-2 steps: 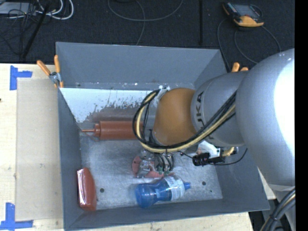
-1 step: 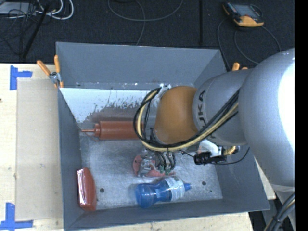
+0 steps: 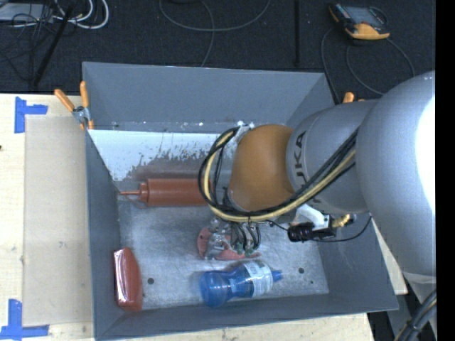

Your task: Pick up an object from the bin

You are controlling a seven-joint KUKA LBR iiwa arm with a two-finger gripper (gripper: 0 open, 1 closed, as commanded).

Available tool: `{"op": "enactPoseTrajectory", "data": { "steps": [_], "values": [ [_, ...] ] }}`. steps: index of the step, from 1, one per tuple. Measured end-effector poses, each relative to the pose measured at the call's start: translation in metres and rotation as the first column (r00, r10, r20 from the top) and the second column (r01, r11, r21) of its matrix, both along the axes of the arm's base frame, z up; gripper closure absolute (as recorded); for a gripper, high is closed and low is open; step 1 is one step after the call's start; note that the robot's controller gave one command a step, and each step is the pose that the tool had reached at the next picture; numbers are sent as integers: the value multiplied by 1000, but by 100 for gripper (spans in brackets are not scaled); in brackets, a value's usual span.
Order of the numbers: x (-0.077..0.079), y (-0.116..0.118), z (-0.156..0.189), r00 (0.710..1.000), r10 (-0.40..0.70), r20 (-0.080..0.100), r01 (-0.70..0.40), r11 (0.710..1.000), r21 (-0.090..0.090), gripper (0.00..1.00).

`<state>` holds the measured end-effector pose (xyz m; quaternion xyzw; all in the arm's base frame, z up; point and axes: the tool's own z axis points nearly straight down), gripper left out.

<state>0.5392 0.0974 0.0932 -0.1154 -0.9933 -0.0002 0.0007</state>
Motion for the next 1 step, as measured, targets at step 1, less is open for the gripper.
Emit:
{"op": "enactPoseTrajectory", "data": {
  "steps": [1],
  "values": [
    [0,0,6,1000,0,1,0,1000,0,100]
  ]
}}
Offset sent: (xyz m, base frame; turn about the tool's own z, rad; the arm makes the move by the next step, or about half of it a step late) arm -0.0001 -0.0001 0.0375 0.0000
